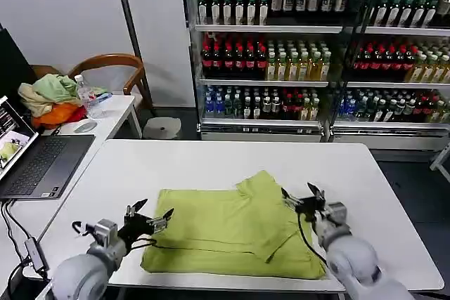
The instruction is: Fold and organize the clothes.
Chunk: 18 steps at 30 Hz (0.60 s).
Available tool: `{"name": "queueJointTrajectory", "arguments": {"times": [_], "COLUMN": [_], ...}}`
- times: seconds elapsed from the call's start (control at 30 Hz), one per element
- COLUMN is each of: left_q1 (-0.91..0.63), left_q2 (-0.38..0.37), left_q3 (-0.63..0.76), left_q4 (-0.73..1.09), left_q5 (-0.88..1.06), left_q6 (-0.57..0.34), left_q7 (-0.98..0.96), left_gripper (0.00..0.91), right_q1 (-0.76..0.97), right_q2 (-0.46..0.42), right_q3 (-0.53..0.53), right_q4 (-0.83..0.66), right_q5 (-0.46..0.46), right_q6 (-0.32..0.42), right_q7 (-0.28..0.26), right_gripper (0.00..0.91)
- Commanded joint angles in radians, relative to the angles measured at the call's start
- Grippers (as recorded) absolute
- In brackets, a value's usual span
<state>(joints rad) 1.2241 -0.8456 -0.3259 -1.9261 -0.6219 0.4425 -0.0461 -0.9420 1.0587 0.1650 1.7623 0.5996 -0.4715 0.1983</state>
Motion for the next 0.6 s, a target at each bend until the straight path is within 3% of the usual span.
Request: {"name": "queueJointTrajectory", "arguments": {"times": [0.03, 0.3, 0.6], "left_q1": [-0.216, -0.275, -0.315], "left_q2": [0.003, -0.017, -0.032], "left_q3": [0.087, 0.142, 0.170], "left_q4": [0.206, 0.286, 0.348], "left_q5": [-0.045, -0.046, -0.058], "left_q6": [-0.007, -0.007, 0.005], "left_q7": [0.048, 0.062, 0.069], "left_gripper": [0.907, 0.907, 0.907], "right_q1": [0.257, 0.309, 0.299], "right_q2": [0.083, 0.142, 0.168], "right_q3": [-0.147, -0.168, -0.160], "right_q4": [-0.238, -0.375, -0.399], "right_q5": [0.029, 0.019, 0.019], "right_q6": [-0.047, -0.047, -0.053], "right_q7": [0.009, 0.003, -0.008], "right_gripper": [0.907, 0.907, 0.907]}}
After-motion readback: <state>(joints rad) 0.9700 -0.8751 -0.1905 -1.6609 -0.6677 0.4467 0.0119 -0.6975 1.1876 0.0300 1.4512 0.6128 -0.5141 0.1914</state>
